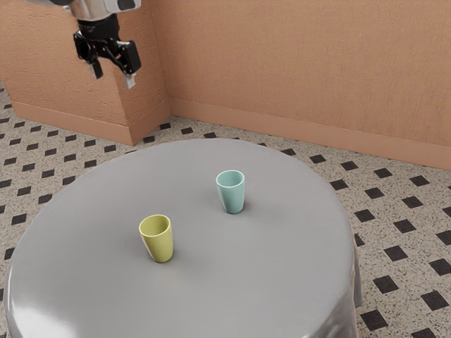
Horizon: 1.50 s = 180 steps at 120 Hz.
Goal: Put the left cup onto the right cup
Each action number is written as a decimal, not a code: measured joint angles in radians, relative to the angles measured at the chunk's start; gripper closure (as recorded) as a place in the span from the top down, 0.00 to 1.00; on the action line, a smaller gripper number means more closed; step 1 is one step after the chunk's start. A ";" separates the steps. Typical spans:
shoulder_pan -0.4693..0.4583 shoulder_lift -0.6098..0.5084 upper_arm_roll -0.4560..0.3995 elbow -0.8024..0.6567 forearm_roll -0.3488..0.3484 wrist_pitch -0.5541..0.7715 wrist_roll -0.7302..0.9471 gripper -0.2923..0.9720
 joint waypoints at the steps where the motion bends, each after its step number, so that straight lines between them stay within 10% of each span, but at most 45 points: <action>1: -0.003 -0.001 0.000 -0.001 0.000 -0.002 0.001 0.76; 37: -0.072 -0.004 -0.002 -0.071 0.002 -0.035 0.035 0.76; 126: 0.112 -0.331 -0.237 -0.936 0.025 0.431 0.037 0.76; 180: 0.133 -0.267 -0.263 -1.000 -0.014 0.681 0.018 0.76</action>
